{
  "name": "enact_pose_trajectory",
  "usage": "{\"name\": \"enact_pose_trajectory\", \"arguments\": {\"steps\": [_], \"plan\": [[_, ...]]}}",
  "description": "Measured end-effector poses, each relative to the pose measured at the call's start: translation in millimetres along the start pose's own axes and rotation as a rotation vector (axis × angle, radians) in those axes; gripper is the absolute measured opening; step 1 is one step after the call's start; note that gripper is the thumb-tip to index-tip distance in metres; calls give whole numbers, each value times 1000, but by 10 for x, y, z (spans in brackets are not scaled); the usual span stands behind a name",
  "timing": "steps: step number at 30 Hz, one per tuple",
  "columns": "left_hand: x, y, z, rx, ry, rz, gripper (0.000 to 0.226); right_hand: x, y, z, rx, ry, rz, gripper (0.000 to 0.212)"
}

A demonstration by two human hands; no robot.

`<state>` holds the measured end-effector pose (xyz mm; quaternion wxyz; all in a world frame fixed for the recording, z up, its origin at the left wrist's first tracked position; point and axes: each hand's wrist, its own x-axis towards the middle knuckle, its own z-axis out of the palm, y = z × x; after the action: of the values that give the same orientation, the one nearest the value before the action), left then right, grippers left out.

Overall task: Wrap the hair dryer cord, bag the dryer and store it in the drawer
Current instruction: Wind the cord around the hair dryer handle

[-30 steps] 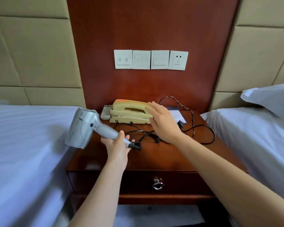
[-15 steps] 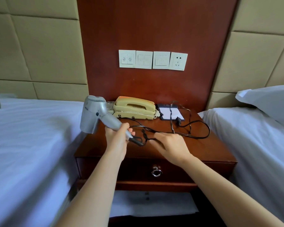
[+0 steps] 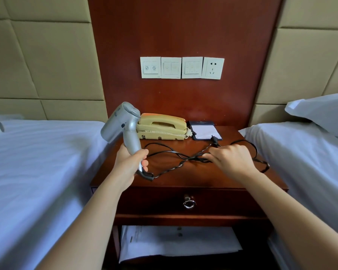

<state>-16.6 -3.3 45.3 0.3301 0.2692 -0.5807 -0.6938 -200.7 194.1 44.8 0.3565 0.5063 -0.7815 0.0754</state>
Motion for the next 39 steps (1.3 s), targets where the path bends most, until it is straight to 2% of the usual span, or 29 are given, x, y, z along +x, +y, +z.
{"name": "enact_pose_trajectory", "arguments": {"steps": [5, 8, 10, 13, 14, 16, 18, 19, 22, 24, 26, 29, 33, 36, 39], "plan": [[-113, 17, 115, -28, -47, -44, 25, -46, -44, -26, -14, -33, 87, 50], [-200, -5, 309, -338, -67, -191, 14, -78, -144, -8, -15, -173, 207, 48], [-205, -24, 427, -531, -63, -287, 23, -81, -234, 19, -28, -180, 230, 44], [-195, -35, 560, -634, -19, -313, 25, -103, -344, 124, -4, -134, 103, 26], [-192, -34, 593, -663, -13, -310, 25, -111, -362, 151, 3, -140, 18, 30], [-166, -32, 645, -726, 1, -301, 23, -112, -421, 143, 74, -172, -135, 55], [-125, -40, 682, -764, 25, -269, 23, -108, -545, 77, 256, -258, -171, 62], [-107, -49, 694, -766, 45, -243, 23, -103, -601, 43, 420, -302, -129, 60], [-42, -91, 683, -745, 137, -171, 23, -107, -732, -66, 984, -429, 123, 56], [1, -104, 638, -727, 187, -149, 20, -109, -757, -119, 1168, -504, 200, 50], [40, -107, 579, -714, 220, -150, 17, -98, -754, -156, 1270, -575, 243, 34], [31, -89, 524, -664, 250, -155, 19, -77, -714, -169, 1232, -607, 221, 12], [-31, -48, 496, -582, 179, -159, 19, -34, -615, -222, 1113, -608, 174, 27], [-20, 7, 410, -548, 161, -127, 25, -2, -518, -325, 1115, -570, 188, 33], [0, 44, 292, -535, 157, -99, 19, 34, -539, -400, 1012, -509, 134, 35]]}}
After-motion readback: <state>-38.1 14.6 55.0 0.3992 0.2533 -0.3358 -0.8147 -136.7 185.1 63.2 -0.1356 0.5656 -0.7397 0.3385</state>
